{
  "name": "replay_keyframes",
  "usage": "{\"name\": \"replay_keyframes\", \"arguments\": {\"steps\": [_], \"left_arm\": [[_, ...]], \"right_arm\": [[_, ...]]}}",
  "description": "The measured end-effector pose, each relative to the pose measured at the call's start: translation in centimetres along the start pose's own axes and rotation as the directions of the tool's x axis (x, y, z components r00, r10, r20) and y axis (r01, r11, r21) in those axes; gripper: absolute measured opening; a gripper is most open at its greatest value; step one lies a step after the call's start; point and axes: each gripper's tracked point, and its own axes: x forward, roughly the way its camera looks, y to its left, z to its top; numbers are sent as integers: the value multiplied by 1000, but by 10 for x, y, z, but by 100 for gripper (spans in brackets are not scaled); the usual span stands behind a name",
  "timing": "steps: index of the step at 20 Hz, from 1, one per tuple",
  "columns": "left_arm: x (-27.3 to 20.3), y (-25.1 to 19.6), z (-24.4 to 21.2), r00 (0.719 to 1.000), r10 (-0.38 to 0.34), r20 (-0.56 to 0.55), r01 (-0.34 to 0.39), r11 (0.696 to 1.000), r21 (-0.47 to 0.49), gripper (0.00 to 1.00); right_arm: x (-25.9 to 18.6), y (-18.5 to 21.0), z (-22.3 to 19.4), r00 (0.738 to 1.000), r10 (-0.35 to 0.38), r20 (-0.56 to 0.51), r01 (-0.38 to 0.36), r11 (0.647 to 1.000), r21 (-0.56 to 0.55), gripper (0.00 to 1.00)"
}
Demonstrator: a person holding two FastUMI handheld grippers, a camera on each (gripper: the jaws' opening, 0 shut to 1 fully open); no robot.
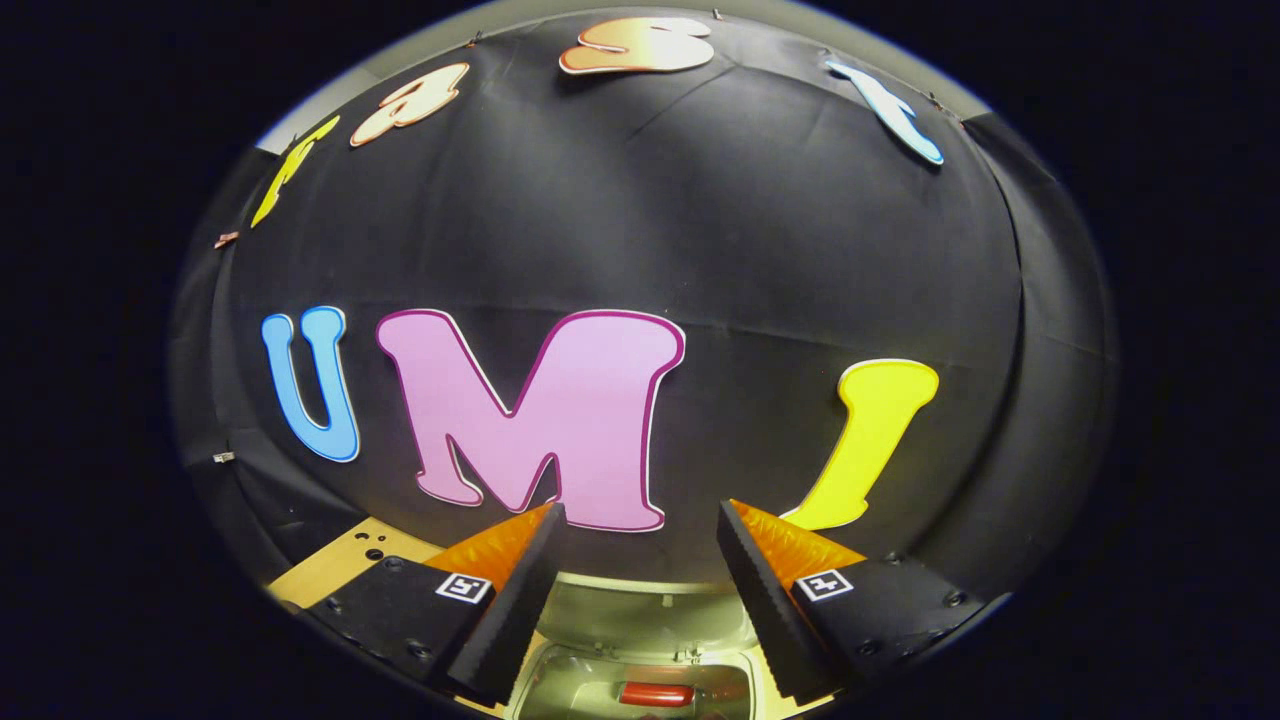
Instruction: Press the lid of the desktop garbage bin to open it, pick up the crumpled paper on the desktop and throw it into the bin, then pick up the pop can on the desktop and drop it into the bin, and finally close the garbage bin lid.
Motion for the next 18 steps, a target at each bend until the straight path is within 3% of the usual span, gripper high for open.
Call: {"name": "replay_keyframes", "arguments": {"steps": [3,10,14,18], "left_arm": [[4,6,6,1000,12,6,-12,1000,-22,96],[20,-7,13,1000,2,-10,-2,1000,-15,96],[28,-41,31,999,-48,4,48,999,2,96],[37,-76,48,993,-119,13,117,989,89,96]], "right_arm": [[8,5,-18,998,20,-56,-19,1000,25,96],[-2,0,-20,999,20,-38,-19,999,41,96],[-27,5,-29,997,60,-42,-56,995,87,93],[-54,6,-43,996,68,-53,-63,993,98,94]]}}
